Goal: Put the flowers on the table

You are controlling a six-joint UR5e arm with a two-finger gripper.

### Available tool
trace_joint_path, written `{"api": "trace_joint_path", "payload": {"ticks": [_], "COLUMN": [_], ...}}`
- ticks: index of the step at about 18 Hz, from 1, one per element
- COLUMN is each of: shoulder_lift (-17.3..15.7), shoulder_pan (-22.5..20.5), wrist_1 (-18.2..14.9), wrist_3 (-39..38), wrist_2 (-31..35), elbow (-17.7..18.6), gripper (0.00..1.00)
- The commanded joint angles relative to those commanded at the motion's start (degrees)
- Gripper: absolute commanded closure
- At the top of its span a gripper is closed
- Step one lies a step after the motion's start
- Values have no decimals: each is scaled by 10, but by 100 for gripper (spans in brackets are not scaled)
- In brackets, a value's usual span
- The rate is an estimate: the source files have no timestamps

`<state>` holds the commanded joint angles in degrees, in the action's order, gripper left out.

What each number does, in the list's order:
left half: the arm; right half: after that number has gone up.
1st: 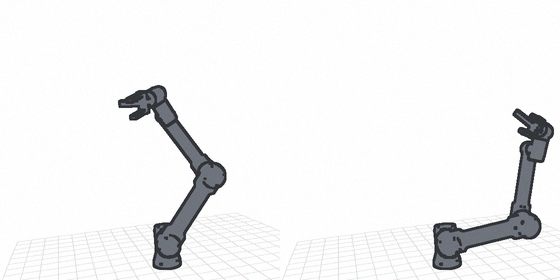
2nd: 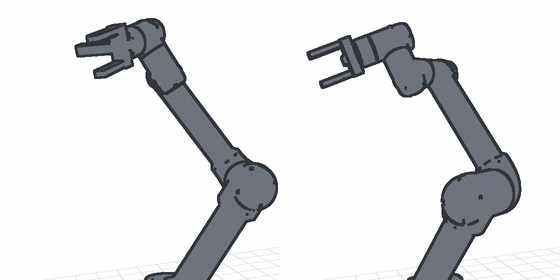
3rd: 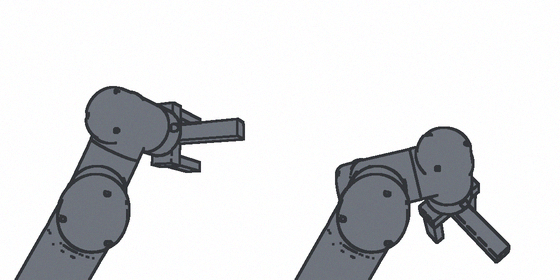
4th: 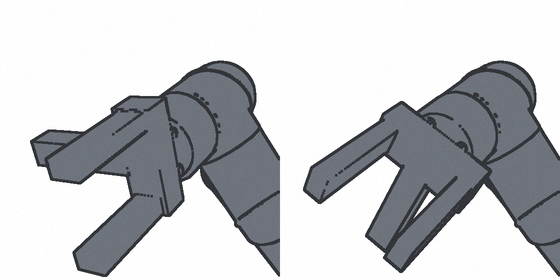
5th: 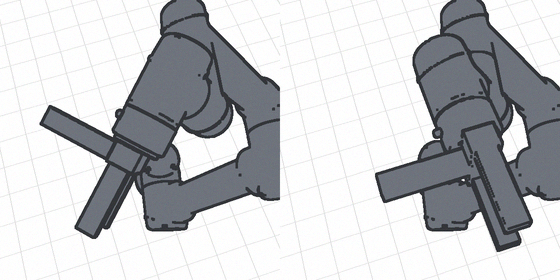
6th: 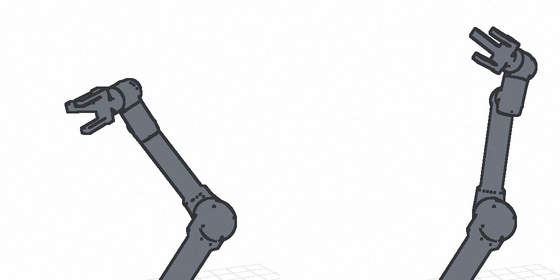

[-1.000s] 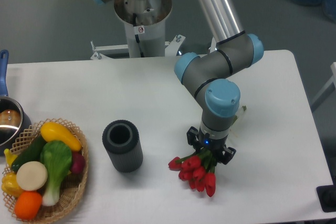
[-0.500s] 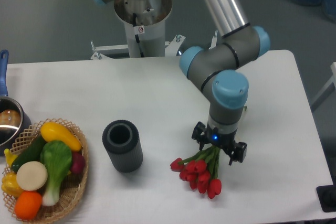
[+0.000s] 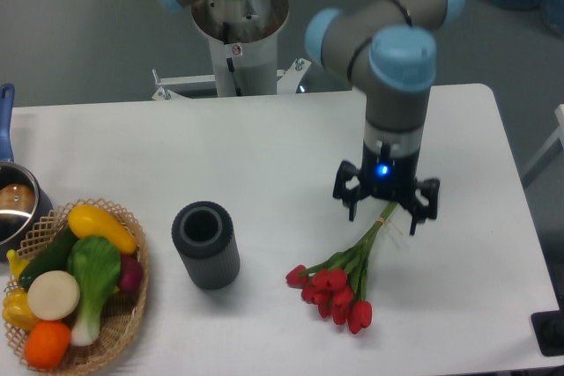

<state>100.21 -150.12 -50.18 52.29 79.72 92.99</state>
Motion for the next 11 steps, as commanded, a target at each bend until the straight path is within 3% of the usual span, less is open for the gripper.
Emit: {"api": "trace_joint_path", "payload": {"ticks": [4, 6, 8, 11], "shoulder_lift": [-69, -97, -119, -138], "shoulder_pan": [-5, -32, -47, -69], "wrist_1": [-1, -2, -8, -35], "wrist_3": [25, 102, 174, 206], "wrist_2": [2, 24, 29, 30], "elbow": [58, 85, 98, 103], "gripper": [0, 0, 0, 0]}}
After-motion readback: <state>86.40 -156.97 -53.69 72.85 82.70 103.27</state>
